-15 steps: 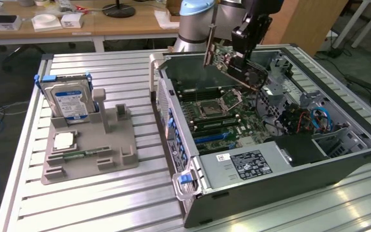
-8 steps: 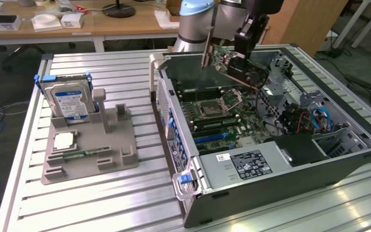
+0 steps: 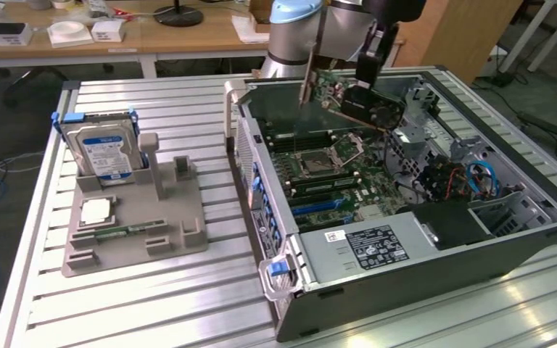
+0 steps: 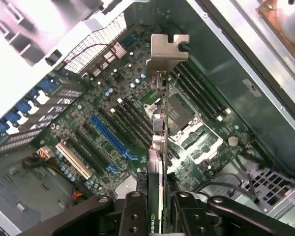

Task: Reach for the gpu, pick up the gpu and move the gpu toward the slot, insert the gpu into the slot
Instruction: 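Insert the gpu into the slot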

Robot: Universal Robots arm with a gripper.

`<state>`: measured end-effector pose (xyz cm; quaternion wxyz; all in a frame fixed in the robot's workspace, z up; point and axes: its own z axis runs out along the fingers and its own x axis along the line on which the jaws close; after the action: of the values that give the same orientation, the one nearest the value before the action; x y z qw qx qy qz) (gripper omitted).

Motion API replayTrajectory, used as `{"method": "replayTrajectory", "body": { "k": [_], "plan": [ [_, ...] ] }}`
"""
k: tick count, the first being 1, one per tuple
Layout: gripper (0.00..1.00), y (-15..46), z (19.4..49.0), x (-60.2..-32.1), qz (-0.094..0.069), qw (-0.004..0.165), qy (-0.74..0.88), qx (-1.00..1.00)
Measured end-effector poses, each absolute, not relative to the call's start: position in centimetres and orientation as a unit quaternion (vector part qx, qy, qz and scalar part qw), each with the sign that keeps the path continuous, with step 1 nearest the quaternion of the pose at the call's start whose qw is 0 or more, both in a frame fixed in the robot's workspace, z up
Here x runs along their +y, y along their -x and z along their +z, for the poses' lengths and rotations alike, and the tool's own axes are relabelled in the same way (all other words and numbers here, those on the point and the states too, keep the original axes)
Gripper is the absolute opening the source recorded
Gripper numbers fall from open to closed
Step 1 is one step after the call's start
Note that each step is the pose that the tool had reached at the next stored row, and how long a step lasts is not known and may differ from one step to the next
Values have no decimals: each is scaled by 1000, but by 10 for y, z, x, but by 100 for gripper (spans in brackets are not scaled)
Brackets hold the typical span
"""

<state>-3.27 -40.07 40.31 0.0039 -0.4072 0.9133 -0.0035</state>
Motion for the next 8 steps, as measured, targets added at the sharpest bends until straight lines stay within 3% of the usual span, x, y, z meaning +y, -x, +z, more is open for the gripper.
{"method": "replayTrajectory", "body": {
  "k": [8],
  "plan": [
    [26, 33, 402, -401, -3, 4, 469, 883]
  ]
}}
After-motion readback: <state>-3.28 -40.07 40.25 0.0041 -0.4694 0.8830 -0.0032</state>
